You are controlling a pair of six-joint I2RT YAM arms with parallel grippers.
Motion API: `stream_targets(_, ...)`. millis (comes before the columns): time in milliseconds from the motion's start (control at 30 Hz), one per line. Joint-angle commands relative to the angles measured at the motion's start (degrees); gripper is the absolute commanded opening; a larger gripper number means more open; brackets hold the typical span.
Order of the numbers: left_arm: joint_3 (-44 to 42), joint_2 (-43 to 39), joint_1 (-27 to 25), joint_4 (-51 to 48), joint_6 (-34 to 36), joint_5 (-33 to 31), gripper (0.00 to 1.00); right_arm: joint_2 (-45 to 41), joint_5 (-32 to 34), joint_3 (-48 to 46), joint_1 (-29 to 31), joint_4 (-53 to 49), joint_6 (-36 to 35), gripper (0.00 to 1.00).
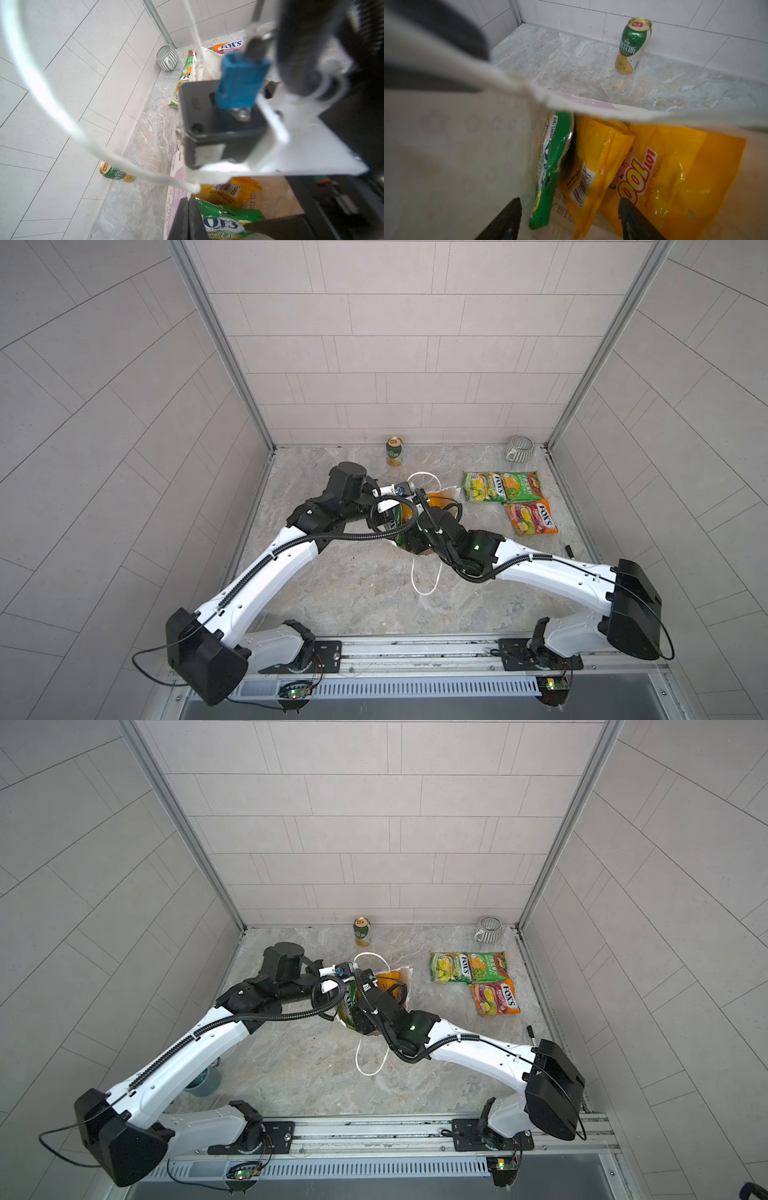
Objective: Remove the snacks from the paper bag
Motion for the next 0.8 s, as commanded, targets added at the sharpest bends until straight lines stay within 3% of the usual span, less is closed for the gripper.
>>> stream_targets(0,0.39,-0.27,-0.09,1.72,-0.34,-0.08,0.00,-2.56,1.02,-1.05,1.01,1.44,-6.68,0.76)
stream_targets(433,-0.10,0.00,0.10,3.65,-1.98,-1.16,0.00,-1.72,1.29,-5.45,-0.94,3.27,-6.70,0.70)
stream_targets(767,-0.87,-0.61,0.06,4.27,-1.08,-0.70,0.00,3.24,-0.87,-0.95,-4.61,-0.28,-0.69,0.61)
